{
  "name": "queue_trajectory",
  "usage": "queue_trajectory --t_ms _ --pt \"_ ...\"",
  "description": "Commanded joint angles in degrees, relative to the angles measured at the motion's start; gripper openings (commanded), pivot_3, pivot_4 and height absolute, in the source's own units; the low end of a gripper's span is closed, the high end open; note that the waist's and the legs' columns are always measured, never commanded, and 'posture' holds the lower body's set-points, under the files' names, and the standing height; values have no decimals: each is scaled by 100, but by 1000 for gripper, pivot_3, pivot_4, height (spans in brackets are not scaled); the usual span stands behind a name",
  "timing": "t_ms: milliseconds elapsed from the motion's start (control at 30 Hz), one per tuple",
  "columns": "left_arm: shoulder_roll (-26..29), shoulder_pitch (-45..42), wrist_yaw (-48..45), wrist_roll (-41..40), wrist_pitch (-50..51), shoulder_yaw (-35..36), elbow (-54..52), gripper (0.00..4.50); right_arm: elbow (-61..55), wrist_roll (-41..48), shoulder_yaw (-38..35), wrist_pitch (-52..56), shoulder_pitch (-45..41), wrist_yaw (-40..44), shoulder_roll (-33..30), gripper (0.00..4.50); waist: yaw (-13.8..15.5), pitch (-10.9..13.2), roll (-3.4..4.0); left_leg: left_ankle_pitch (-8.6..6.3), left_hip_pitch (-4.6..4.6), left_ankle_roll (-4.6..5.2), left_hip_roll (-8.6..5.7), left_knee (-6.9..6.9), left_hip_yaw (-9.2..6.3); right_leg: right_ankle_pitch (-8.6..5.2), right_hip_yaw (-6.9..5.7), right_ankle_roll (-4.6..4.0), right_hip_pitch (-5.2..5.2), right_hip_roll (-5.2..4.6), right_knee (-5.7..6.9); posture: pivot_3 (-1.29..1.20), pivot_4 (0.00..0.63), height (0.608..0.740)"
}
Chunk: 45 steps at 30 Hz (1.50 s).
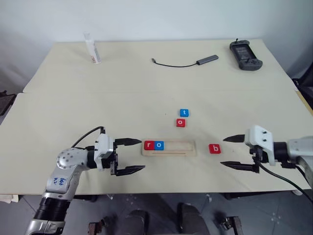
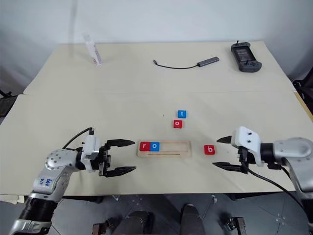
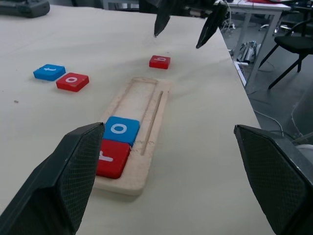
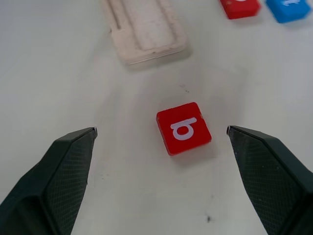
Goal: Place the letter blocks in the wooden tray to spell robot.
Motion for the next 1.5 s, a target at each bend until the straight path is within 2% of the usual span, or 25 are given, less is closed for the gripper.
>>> queue_trajectory --t_ms 33,200,233,333,533,633,733,867,1000,1233,1500 --pt "64 -39 -15 -160 88 36 -353 4500 1048 -389 528 -771 -616 405 206 4455 1 0 0 0 3 -1 1 1 -1 0 0 0 1 0 2 0 150 740" --pt "88 -128 -17 -141 126 53 -416 4500 2264 -744 932 -1227 -1338 543 508 4455 6 0 0 -1 -1 -4 2 -2 -4 0 -3 -1 -1 1 -5 0 150 740" --pt "100 -123 4 -125 113 81 -422 4500 2437 -780 995 -1223 -1463 570 557 4281 5 -1 0 -1 0 -4 2 0 -5 0 -3 -1 1 2 -6 0 150 740" --pt "112 -77 100 -95 81 163 -452 4500 2617 -797 1110 -1101 -1636 694 617 3520 2 -1 0 -2 2 -4 3 3 -5 1 -4 -2 2 3 -5 0 150 740" --pt "112 135 296 -99 76 255 -586 4500 2601 -763 1109 -1203 -1730 781 671 1481 8 -1 0 -4 0 -8 6 1 -8 1 -5 -2 1 6 -6 0 150 740" --pt "98 263 397 -86 61 293 -649 4500 2423 -653 990 -1154 -1913 619 794 1464 -8 -1 0 -5 1 -9 7 2 -5 1 -4 -2 1 7 -7 0 150 740" --pt "86 345 534 -66 27 356 -663 4500 1737 -393 951 -683 -2083 685 871 1464 -12 1 4 -6 -1 -12 15 2 -1 1 -2 -2 -5 14 -3 0 150 740" --pt "99 454 686 -15 -68 437 -603 4500 420 -204 1235 753 -2191 610 954 1464 7 1 6 -8 -3 -17 20 3 -3 0 -2 -4 -9 17 0 0 150 740" --pt "74 517 786 8 -100 431 -614 4500 -187 -288 1533 1648 -2355 154 1286 1464 20 1 5 -9 -6 -19 21 4 -8 1 -6 -9 -7 17 -6 0 150 740" --pt "53 641 941 26 -113 400 -735 4500 -261 -617 1992 1727 -2382 -314 1697 1464 36 1 5 -12 -10 -14 16 3 -9 1 -7 -9 -8 15 4 0 150 740" --pt "77 736 1057 20 -110 423 -825 4500 -339 -629 2208 1811 -2373 -435 1954 1464 10 1 5 -12 -9 -15 17 1 -10 1 -9 -9 -8 17 10 0 150 740"
